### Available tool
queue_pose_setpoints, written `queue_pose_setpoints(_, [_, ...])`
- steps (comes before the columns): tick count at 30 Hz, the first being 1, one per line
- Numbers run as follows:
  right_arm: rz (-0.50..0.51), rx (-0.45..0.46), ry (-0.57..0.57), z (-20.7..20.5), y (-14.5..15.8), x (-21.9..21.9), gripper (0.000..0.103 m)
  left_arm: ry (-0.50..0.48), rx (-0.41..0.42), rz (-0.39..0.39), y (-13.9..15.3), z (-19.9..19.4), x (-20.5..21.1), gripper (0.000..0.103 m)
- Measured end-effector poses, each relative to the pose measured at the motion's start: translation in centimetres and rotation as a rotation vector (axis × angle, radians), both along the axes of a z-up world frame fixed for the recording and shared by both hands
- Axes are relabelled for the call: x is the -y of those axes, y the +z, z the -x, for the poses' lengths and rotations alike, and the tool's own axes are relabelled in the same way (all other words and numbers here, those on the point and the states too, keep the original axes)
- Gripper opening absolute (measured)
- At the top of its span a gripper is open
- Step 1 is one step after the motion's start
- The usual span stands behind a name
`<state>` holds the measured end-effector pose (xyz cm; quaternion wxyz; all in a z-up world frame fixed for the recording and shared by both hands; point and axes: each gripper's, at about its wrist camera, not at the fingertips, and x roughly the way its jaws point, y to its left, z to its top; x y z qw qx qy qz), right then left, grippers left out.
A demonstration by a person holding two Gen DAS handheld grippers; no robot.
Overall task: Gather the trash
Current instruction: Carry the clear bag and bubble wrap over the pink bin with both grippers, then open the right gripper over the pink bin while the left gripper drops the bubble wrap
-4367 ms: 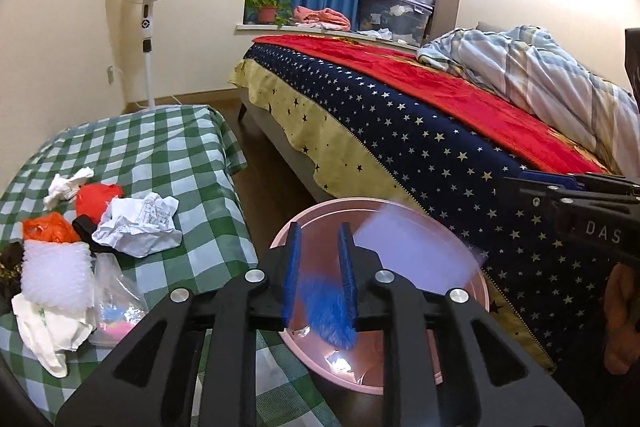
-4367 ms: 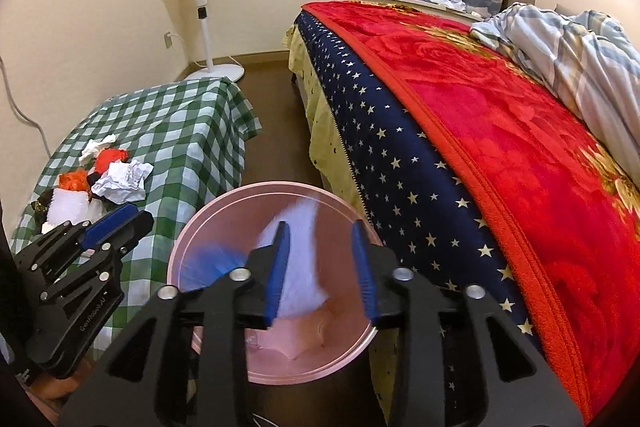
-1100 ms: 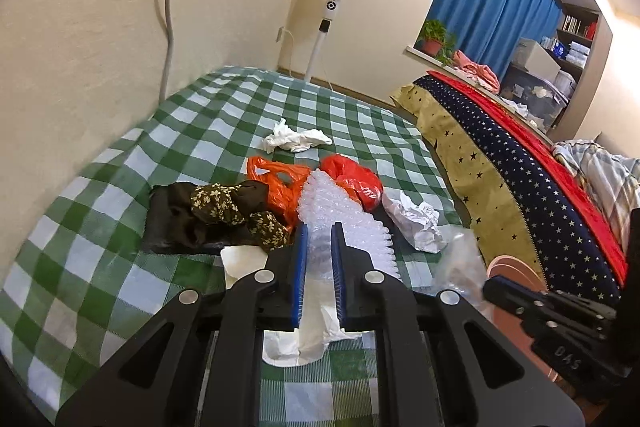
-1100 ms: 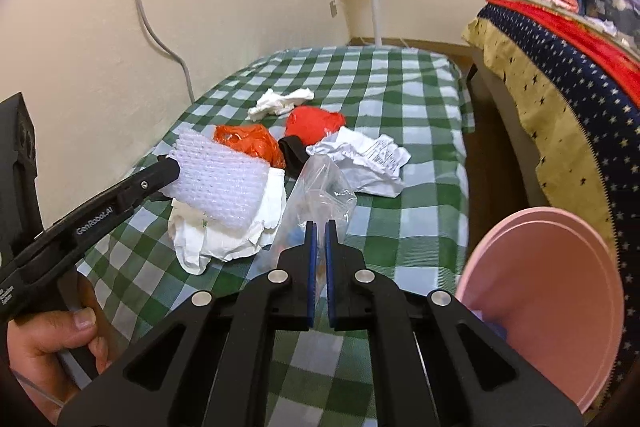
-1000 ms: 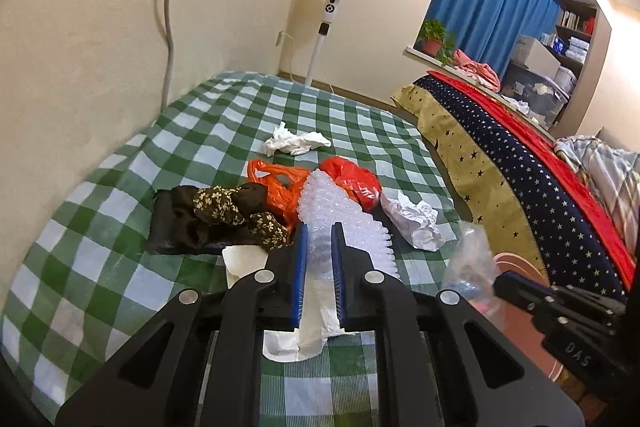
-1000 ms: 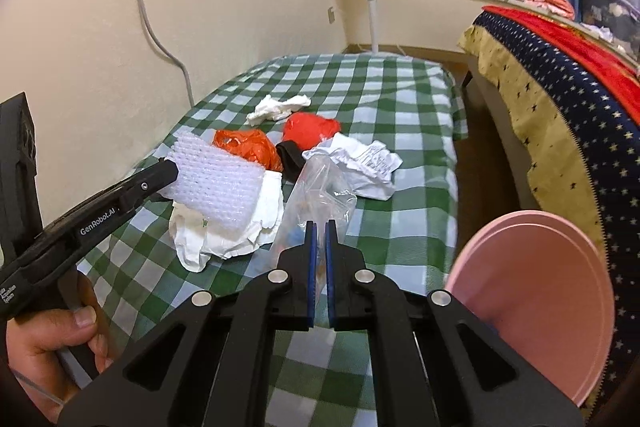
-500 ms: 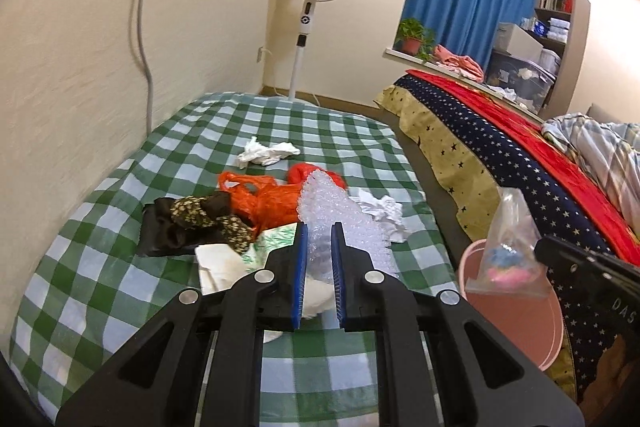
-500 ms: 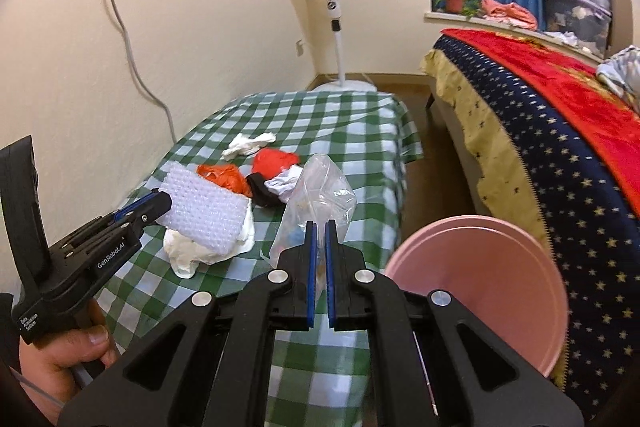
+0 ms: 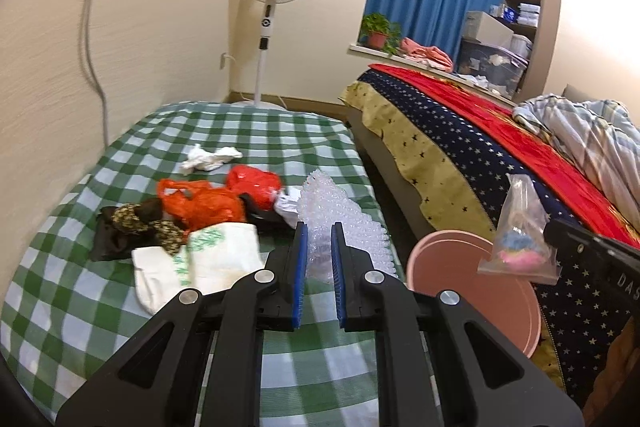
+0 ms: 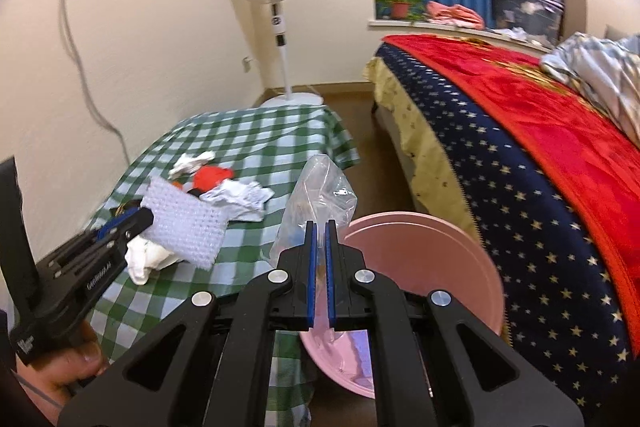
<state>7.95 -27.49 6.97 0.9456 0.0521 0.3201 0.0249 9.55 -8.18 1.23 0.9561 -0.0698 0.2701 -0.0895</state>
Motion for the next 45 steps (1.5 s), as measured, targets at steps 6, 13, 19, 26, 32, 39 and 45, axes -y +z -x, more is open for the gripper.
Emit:
queue_pose_setpoints(6, [-0.009,-0.004,-0.068,0.2,0.0,2.1,0.004,-0.037,-0.001,-0.003,-0.1,-0.2,2.2,0.012])
queue_pose_setpoints(13, [-0.005,-0.006,-0.125,0.5,-0.1,3.9,0.004,-0.069,-0.005,-0.005,-0.4,-0.6,4.1,0.012])
queue_pose_setpoints(19, [0.008,-0.011,-0.165,0.4,-0.3,4.9,0.004,-0.102,-0.009,-0.008,-0.5,-1.0,5.8,0.012])
queue_pose_setpoints(26, [0.005,-0.029,-0.209,0.3,-0.9,6.1,0.004,-0.145,-0.011,-0.019,-0.9,-1.2,7.9,0.012])
queue_pose_setpoints(32, [0.002,-0.039,-0.224,0.2,-1.1,6.4,0.004,-0.175,-0.03,-0.015,-1.3,-1.4,9.1,0.012])
queue_pose_setpoints(39, [0.003,-0.053,-0.235,0.0,-1.5,6.6,0.004,-0.197,-0.041,-0.02,-1.6,-1.6,10.1,0.012])
queue_pose_setpoints(45, [-0.008,-0.086,-0.277,-0.2,-2.2,7.3,0.021,-0.261,-0.083,-0.012,-2.7,-2.0,11.3,0.029])
